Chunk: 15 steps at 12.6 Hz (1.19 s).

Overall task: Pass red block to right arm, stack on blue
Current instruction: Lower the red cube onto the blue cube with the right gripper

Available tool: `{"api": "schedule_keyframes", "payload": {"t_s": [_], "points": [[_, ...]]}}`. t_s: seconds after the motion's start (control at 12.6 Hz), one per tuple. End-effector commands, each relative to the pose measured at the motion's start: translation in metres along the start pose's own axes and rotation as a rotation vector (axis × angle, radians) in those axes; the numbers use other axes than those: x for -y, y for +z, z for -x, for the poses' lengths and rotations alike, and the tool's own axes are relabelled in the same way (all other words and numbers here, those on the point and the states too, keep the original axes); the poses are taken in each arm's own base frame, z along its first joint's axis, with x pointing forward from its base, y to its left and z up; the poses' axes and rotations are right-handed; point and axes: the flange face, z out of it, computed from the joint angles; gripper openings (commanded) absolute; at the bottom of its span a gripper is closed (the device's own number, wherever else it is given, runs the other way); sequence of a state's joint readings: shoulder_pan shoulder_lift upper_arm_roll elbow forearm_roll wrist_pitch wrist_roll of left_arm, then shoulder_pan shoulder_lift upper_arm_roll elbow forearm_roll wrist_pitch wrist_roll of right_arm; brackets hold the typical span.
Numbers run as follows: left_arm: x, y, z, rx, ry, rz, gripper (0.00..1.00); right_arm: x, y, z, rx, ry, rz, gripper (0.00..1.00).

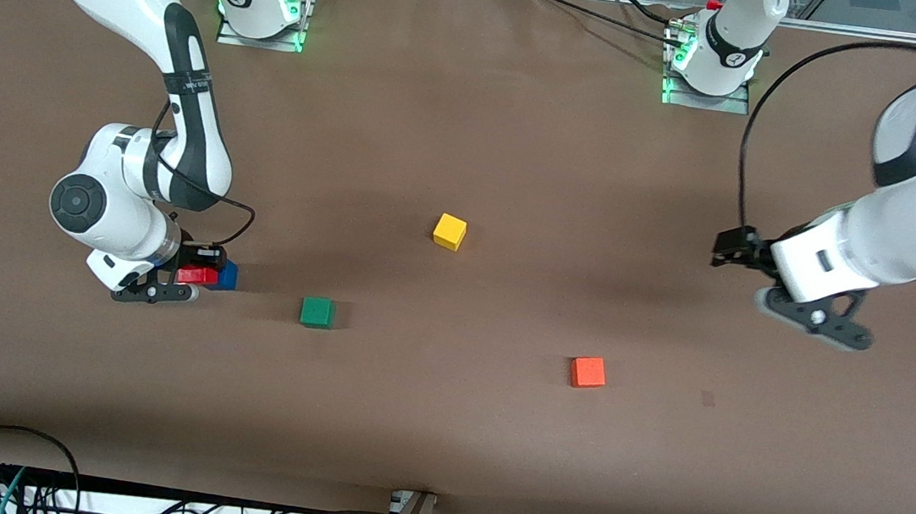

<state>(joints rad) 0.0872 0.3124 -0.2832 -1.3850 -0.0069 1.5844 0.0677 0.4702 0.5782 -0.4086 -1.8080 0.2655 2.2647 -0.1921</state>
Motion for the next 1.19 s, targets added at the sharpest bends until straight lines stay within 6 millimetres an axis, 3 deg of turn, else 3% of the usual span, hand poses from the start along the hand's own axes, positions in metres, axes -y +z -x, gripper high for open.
{"api": "schedule_keyframes", "payload": {"t_s": [0.0,0.24,0.4,0.71,0.87,1.11], "points": [[-0.008,-0.035,0.045,-0.022,-0.077,-0.099,1.0,0.005,-0.006,0.011,-0.01,0.008,-0.001,0.0],[0.015,-0.053,0.08,-0.044,-0.134,-0.111,1.0,0.007,0.004,0.019,-0.016,0.008,0.004,0.0],[0.012,-0.057,0.098,-0.052,-0.168,-0.112,1.0,0.009,0.006,0.021,-0.019,0.004,0.006,0.0],[0.015,-0.046,0.092,-0.038,-0.187,-0.11,1.0,0.01,0.005,0.023,-0.019,0.003,0.004,0.0],[0.015,-0.051,0.09,-0.103,-0.198,-0.115,1.0,0.01,0.005,0.022,-0.026,0.003,0.006,0.0],[0.02,-0.051,0.107,-0.121,-0.227,-0.115,1.0,0.01,0.002,0.019,-0.048,0.004,0.008,0.0]]}}
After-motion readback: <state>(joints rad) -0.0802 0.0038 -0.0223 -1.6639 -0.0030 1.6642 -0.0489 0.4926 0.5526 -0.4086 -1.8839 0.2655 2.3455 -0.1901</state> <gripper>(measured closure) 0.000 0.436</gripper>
